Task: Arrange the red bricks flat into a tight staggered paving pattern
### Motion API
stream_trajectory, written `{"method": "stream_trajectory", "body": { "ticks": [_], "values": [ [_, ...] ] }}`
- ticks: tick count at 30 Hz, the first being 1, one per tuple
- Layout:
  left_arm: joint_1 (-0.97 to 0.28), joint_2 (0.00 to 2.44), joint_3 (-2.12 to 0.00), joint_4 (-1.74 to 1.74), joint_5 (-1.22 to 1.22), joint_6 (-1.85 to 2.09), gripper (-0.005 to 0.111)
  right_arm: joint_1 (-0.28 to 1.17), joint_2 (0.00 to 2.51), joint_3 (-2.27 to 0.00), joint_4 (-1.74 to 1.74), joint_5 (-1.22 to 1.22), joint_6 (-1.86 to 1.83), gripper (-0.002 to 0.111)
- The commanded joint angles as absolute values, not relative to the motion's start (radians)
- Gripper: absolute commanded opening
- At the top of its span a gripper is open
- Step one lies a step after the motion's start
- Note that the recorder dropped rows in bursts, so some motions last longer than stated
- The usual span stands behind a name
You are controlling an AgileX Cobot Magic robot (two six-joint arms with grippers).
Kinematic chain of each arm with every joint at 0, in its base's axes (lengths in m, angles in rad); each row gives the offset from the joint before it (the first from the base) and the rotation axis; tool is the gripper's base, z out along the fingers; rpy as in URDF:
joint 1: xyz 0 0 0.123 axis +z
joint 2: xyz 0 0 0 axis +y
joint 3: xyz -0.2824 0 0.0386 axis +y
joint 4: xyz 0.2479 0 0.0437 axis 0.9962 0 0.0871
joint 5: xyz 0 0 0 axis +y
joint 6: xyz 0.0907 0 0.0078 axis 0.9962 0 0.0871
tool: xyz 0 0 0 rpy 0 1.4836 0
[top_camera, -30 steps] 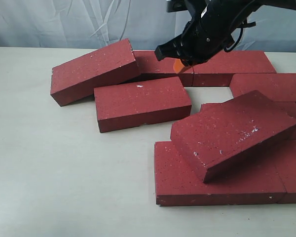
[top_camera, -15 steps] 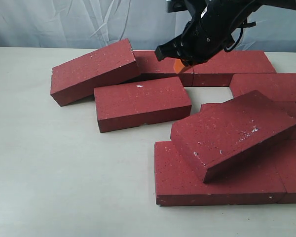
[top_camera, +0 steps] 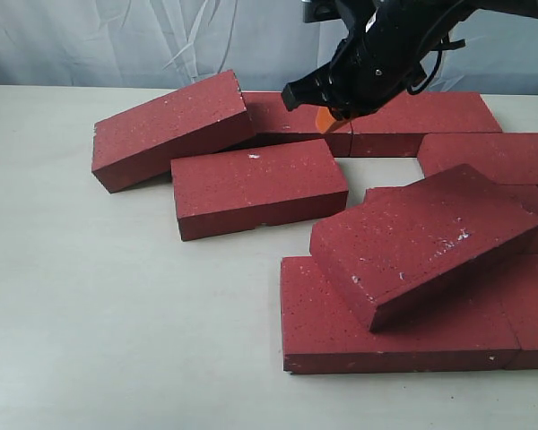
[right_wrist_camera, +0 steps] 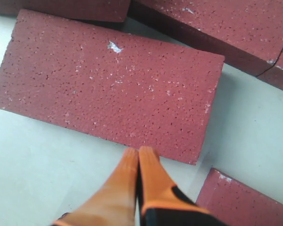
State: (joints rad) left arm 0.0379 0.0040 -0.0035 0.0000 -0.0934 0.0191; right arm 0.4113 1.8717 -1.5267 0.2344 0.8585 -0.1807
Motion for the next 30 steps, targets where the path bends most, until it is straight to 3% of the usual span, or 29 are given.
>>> {"method": "stream_trajectory", "body": {
  "ticks": [1,12,30],
  "values": [
    [0.038,0.000,-0.009,-0.006,-0.087,0.012,0.000,0.409,1.863,-1.532,0.228,0.863,-0.183,-0.001],
    [0.038,0.016,-0.233,0.072,0.186,0.012,0.000,0.409,1.863,-1.532,0.235,0.859,-0.183,-0.001],
    [0.038,0.045,-0.247,0.041,0.237,0.010,0.000,0.409,1.863,-1.532,0.237,0.859,-0.183,-0.001]
  ]
}}
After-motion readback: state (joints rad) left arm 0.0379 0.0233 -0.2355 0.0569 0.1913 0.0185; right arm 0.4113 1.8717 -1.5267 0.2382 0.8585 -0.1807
